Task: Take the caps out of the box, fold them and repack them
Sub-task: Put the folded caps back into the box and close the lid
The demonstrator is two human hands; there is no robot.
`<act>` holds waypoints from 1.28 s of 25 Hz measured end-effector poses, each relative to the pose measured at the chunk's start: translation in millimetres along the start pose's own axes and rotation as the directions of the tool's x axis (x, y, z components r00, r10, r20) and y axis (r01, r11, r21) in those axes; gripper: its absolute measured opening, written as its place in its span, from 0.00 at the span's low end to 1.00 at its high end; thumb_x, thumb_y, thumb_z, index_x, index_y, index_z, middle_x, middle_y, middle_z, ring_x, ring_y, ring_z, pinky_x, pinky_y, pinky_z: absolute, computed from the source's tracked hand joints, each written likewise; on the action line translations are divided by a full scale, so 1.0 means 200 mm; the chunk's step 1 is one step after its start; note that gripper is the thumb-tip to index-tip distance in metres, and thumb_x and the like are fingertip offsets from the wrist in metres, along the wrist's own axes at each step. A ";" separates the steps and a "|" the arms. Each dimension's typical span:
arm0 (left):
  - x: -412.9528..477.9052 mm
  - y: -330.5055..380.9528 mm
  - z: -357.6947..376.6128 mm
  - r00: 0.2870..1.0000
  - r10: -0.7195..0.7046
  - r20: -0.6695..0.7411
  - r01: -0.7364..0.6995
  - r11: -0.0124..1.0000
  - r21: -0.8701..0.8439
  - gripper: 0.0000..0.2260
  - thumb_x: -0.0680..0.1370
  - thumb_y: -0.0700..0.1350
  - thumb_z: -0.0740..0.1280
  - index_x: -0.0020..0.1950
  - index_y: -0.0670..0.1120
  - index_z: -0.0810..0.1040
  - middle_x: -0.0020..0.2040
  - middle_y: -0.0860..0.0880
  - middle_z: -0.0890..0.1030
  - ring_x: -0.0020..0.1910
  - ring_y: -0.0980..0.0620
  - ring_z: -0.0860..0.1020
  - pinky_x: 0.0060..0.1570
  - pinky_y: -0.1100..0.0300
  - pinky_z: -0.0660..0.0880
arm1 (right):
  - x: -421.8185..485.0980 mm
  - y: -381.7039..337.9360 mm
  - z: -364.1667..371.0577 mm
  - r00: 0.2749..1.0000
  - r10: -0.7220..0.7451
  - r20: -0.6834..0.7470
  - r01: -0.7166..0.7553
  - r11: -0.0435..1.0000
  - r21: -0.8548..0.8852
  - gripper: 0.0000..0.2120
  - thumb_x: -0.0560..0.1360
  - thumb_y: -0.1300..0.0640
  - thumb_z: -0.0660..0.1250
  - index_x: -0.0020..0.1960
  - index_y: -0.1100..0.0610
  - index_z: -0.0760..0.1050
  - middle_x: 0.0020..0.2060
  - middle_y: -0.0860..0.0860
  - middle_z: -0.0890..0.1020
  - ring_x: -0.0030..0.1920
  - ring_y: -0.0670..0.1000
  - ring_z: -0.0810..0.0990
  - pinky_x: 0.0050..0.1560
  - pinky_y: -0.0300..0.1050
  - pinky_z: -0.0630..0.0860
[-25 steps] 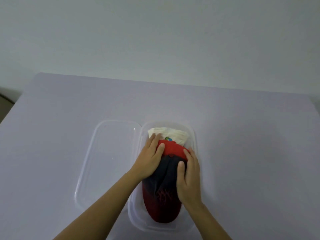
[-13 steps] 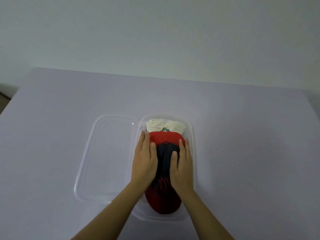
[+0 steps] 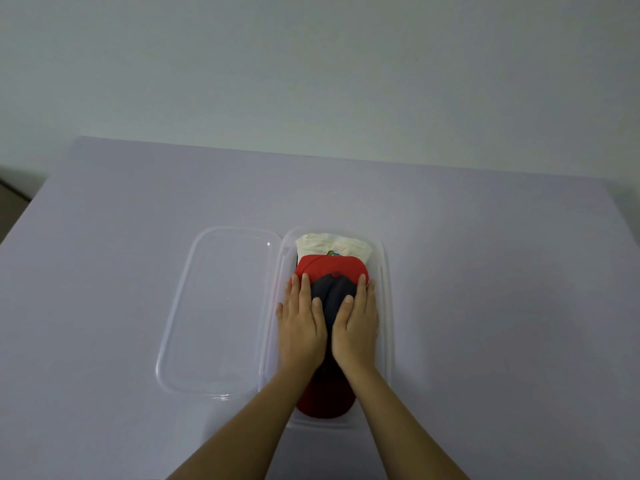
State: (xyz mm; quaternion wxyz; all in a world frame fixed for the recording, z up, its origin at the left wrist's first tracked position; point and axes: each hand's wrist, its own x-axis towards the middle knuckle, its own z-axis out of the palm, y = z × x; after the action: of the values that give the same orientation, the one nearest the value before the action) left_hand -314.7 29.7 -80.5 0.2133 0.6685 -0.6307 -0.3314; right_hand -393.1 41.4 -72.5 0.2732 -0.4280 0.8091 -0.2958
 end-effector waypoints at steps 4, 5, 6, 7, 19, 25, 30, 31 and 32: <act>-0.06 0.06 -0.11 0.994 0.108 0.015 -0.107 0.992 -0.072 0.24 0.82 0.51 0.47 0.77 0.49 0.48 0.78 0.52 0.47 0.76 0.59 0.44 0.75 0.59 0.44 | -0.01 0.00 -0.12 0.985 -0.166 0.034 0.169 0.978 -0.120 0.27 0.80 0.47 0.42 0.76 0.55 0.44 0.76 0.50 0.45 0.76 0.49 0.44 0.73 0.43 0.43; -0.09 0.06 -0.19 0.983 0.178 -0.048 -0.181 0.979 -0.096 0.24 0.81 0.52 0.49 0.77 0.48 0.52 0.77 0.53 0.50 0.75 0.61 0.46 0.74 0.65 0.45 | -0.03 0.03 -0.16 0.976 -0.217 0.006 0.215 0.961 -0.176 0.28 0.79 0.45 0.41 0.76 0.55 0.45 0.75 0.48 0.44 0.76 0.48 0.43 0.73 0.45 0.43; -0.09 0.03 -0.28 0.962 0.220 -0.159 -0.237 0.966 -0.100 0.24 0.80 0.51 0.51 0.76 0.46 0.57 0.76 0.52 0.55 0.75 0.59 0.51 0.73 0.68 0.47 | -0.05 0.08 -0.20 0.974 -0.224 -0.019 0.215 0.954 -0.208 0.29 0.79 0.45 0.43 0.76 0.55 0.46 0.74 0.47 0.44 0.76 0.48 0.44 0.73 0.46 0.43; -0.08 -0.04 -0.35 0.938 0.199 -0.284 -0.230 0.970 -0.079 0.23 0.80 0.49 0.54 0.74 0.42 0.62 0.75 0.48 0.61 0.74 0.54 0.57 0.73 0.66 0.51 | -0.07 0.12 -0.23 0.983 -0.181 -0.026 0.171 0.963 -0.207 0.28 0.80 0.46 0.46 0.76 0.56 0.46 0.75 0.48 0.45 0.76 0.50 0.45 0.74 0.47 0.45; 0.11 -0.57 -0.85 0.844 -0.504 -0.181 0.484 0.863 -0.145 0.21 0.73 0.52 0.71 0.56 0.40 0.68 0.50 0.39 0.78 0.46 0.37 0.79 0.51 0.44 0.76 | -0.13 0.20 -0.28 0.976 0.102 0.191 -0.111 0.993 0.040 0.33 0.78 0.66 0.57 0.77 0.53 0.45 0.45 0.61 0.80 0.38 0.54 0.77 0.41 0.43 0.71; 0.14 -0.21 -1.27 0.905 -0.229 -0.359 0.140 0.956 -0.256 0.28 0.75 0.47 0.69 0.74 0.51 0.64 0.52 0.47 0.76 0.33 0.48 0.75 0.44 0.54 0.75 | -0.14 0.16 -0.29 0.998 -0.018 0.062 0.015 0.999 0.049 0.28 0.80 0.57 0.55 0.76 0.56 0.47 0.75 0.56 0.59 0.73 0.54 0.62 0.70 0.43 0.59; 0.04 0.08 -1.12 0.962 -0.165 -0.219 0.021 0.842 -0.539 0.26 0.75 0.44 0.70 0.71 0.52 0.68 0.47 0.45 0.77 0.31 0.53 0.71 0.22 0.69 0.69 | -0.15 -0.18 -0.46 0.977 -0.109 0.183 -0.037 0.756 0.653 0.25 0.77 0.41 0.55 0.72 0.41 0.55 0.73 0.45 0.63 0.71 0.47 0.65 0.72 0.47 0.60; 0.01 0.11 -1.02 0.977 -0.134 -0.165 0.020 0.832 -0.554 0.24 0.75 0.44 0.70 0.70 0.53 0.69 0.47 0.45 0.78 0.32 0.53 0.72 0.22 0.68 0.70 | -0.14 -0.22 -0.50 0.957 -0.109 0.271 -0.136 0.653 0.745 0.29 0.73 0.36 0.56 0.71 0.39 0.55 0.71 0.45 0.65 0.67 0.49 0.70 0.69 0.49 0.65; -0.03 0.13 -0.93 0.987 -0.108 -0.117 0.028 0.838 -0.544 0.23 0.75 0.44 0.69 0.69 0.53 0.69 0.47 0.46 0.79 0.33 0.52 0.74 0.24 0.67 0.71 | -0.13 -0.25 -0.53 0.943 -0.102 0.317 -0.185 0.630 0.754 0.34 0.69 0.34 0.57 0.72 0.40 0.53 0.69 0.45 0.67 0.65 0.50 0.73 0.66 0.49 0.69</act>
State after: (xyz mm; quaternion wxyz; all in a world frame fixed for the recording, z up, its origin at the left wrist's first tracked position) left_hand -201.2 8.4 67.5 0.4258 0.6251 -0.4705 -0.4545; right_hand -428.3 68.0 39.8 0.5685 -0.2930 0.5551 -0.5318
